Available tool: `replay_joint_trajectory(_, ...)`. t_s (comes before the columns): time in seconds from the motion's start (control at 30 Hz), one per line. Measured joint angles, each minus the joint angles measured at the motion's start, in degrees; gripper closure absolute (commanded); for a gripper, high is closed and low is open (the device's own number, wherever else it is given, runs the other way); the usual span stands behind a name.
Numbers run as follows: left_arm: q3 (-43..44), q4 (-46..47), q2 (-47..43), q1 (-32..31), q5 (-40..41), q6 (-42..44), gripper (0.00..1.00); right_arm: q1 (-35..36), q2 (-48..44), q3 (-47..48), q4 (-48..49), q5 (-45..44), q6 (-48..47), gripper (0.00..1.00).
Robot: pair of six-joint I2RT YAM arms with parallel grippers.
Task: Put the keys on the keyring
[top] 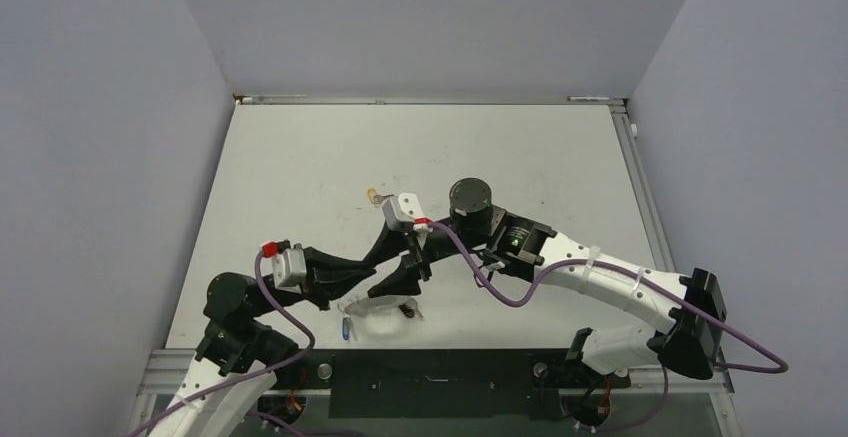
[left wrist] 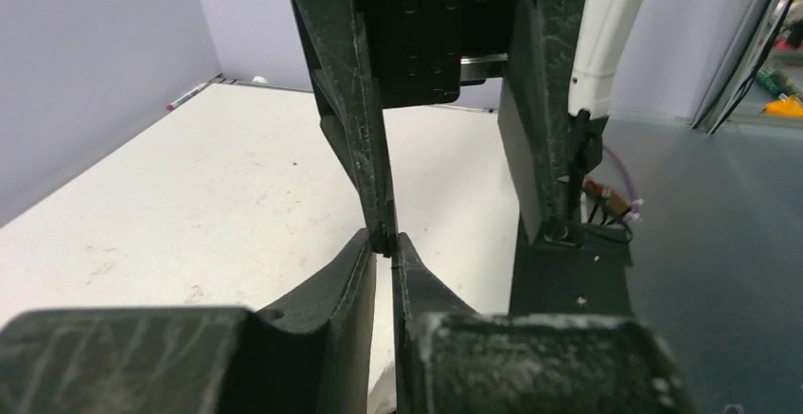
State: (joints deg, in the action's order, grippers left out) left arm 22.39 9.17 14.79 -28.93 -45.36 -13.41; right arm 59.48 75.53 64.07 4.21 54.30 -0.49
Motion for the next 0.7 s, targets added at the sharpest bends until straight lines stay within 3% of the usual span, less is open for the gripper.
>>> replay_joint_trajectory(0.23, 0.6, -0.5, -0.8, 0.2, 1.4, 1.6, 1.00, -0.1, -2.3, 0.0, -1.2, -1.5, -0.9, 0.49)
replay_joint_trajectory(0.4, 0.9, -1.0, -1.0, 0.2, 3.2, 2.2, 0.99, -0.6, -4.4, -0.5, -2.3, -7.4, -1.8, 0.49)
replay_joint_trajectory(0.57, 1.0, -4.1, -1.0, 0.2, 11.2, 3.9, 0.72, -0.7, -6.7, -5.0, -2.6, -20.6, -1.1, 0.48)
replay_joint_trajectory(0.7, 1.4, -7.8, -0.3, 0.2, 19.1, 6.2, 0.46, -0.7, -6.0, -10.1, -3.5, -36.0, 4.3, 0.49)
